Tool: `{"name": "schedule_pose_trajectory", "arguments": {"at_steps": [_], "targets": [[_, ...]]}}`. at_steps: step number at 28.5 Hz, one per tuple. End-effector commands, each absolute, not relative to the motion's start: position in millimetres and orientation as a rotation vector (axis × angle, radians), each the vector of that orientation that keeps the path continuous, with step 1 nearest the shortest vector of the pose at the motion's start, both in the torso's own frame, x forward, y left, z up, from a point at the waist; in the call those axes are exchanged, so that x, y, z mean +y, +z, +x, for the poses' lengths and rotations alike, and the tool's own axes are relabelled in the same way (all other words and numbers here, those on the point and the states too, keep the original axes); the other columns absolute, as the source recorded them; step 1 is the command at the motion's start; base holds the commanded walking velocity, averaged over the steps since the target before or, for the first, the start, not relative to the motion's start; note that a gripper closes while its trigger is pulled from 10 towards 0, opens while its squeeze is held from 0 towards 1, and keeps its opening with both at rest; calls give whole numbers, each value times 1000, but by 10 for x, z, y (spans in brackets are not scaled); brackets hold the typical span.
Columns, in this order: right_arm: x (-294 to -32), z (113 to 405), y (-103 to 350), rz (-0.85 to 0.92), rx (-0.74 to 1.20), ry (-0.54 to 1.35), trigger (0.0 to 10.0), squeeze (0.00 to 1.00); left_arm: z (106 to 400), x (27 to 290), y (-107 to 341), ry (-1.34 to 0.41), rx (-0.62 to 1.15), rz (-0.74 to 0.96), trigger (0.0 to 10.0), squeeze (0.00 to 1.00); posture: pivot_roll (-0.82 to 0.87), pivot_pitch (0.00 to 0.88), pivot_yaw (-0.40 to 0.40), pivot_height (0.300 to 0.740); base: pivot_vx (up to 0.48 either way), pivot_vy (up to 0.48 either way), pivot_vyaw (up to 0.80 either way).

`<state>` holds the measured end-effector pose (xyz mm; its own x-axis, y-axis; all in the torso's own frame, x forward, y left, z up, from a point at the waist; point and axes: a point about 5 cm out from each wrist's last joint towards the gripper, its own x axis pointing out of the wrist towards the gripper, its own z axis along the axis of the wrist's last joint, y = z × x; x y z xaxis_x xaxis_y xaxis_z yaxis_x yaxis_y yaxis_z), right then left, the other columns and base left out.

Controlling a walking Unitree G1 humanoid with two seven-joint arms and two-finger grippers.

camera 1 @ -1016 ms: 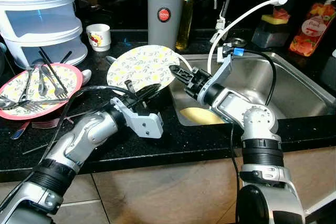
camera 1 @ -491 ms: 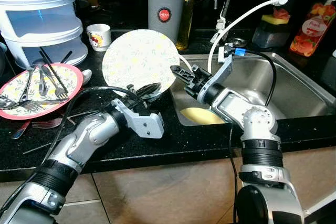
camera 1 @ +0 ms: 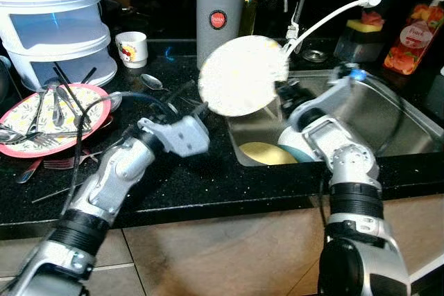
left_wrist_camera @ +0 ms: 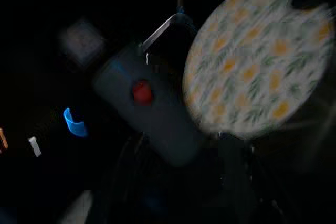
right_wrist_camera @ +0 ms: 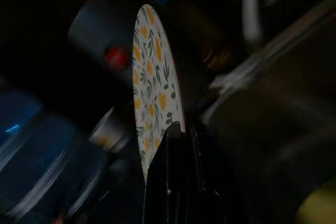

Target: Kitchen organization

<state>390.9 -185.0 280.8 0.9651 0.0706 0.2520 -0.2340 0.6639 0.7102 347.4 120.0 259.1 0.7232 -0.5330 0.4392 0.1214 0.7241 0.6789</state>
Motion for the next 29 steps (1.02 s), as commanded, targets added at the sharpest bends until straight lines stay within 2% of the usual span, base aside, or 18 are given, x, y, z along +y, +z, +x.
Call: {"name": "schedule_pose_trajectory", "arguments": {"at_steps": [1, 2, 5, 10, 12, 13, 17, 21, 29], "targets": [[-2011, 3895, 2841, 724, -295, 49, 0, 0, 3574, 1208, 2603, -439, -521, 399, 10000, 0, 119, 71, -20, 740, 0, 0, 0], [-2011, 3895, 2841, 724, -295, 49, 0, 0, 3574, 1208, 2603, -439, -521, 399, 10000, 0, 119, 71, -20, 740, 0, 0, 0], [-2062, 3857, 2875, 544, -350, -3, 0, 0, 3680, 1168, 2534, -494, -352, 186, 10000, 0, 118, 71, -18, 740, 0, 0, 0], [-1998, 3852, 2841, 343, -380, -14, 0, 0, 3658, 944, 2425, -693, -201, 146, 10000, 0, 116, 68, -18, 740, 0, 0, 0], [-1976, 3850, 2839, 320, -388, -8, 0, 0, 3654, 914, 2413, -716, -186, 161, 10000, 0, 116, 68, -18, 740, 0, 0, 0], [-1935, 3852, 2825, 294, -394, 4, 0, 0, 3630, 850, 2387, -783, -148, 189, 10000, 0, 116, 68, -18, 740, 0, 0, 0], [-1871, 3869, 2765, 234, -378, 32, 0, 0, 3624, 820, 2372, -816, -97, 258, 10000, 0, 116, 68, -18, 740, 0, 0, 0], [-1611, 3921, 2491, 13, -204, 148, 0, 0, 3682, 866, 2351, -777, -55, 324, 10000, 0, 111, 57, -20, 740, 0, 0, 0], [-1549, 3942, 2226, -30, -54, 182, 0, 0, 3672, 872, 2370, -779, -32, 338, 10000, 0, 114, 48, -25, 740, 0, 0, 0]]}}
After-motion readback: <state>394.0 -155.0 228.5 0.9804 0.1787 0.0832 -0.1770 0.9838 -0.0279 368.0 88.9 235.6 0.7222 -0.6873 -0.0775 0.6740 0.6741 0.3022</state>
